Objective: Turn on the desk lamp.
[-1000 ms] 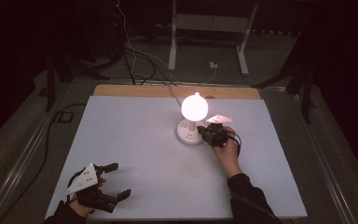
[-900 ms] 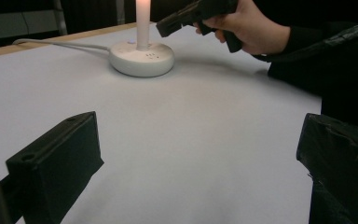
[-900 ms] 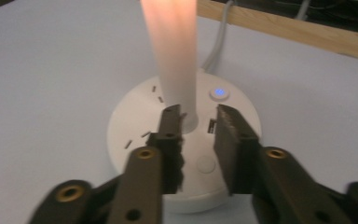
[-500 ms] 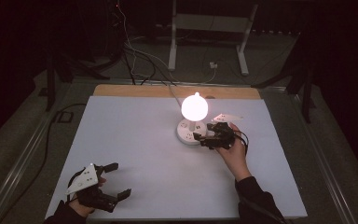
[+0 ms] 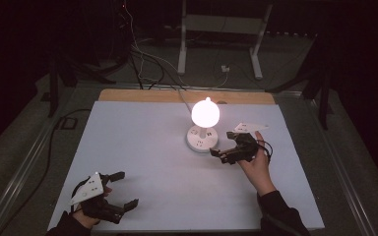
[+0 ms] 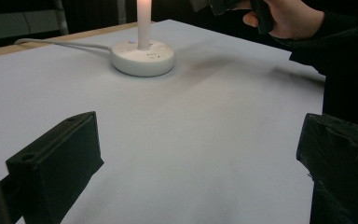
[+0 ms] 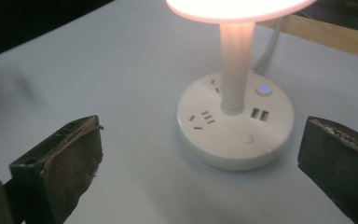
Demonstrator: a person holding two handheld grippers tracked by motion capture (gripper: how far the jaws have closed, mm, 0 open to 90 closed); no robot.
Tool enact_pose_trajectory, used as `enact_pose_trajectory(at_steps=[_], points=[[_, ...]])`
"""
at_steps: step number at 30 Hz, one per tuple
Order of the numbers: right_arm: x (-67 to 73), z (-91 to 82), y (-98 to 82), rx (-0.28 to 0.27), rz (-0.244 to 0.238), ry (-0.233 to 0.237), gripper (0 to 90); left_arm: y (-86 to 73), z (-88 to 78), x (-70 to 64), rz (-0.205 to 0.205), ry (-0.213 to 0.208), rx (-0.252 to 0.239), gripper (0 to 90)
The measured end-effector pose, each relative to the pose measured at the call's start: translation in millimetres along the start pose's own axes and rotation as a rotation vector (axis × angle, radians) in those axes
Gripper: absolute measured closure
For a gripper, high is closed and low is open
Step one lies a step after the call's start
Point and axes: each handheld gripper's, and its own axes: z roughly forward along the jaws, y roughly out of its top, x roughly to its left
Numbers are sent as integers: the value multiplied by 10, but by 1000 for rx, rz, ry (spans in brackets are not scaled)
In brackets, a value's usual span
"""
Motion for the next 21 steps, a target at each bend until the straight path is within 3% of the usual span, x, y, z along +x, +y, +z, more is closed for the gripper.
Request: enact_pose_trajectory(at_steps=[5, 8, 15, 21], points=[[-12, -106, -85, -25, -7, 2, 1, 0, -1, 1, 0, 1, 0, 4], [-23, -162, -170, -69, -3, 12, 1, -3, 4, 1, 0, -1, 2, 4], [36, -246, -361, -24, -39, -26, 1, -3, -6, -8, 3, -2, 9, 4], [45, -351, -557, 6, -34, -36, 1, -2, -3, -6, 4, -1, 9, 4]])
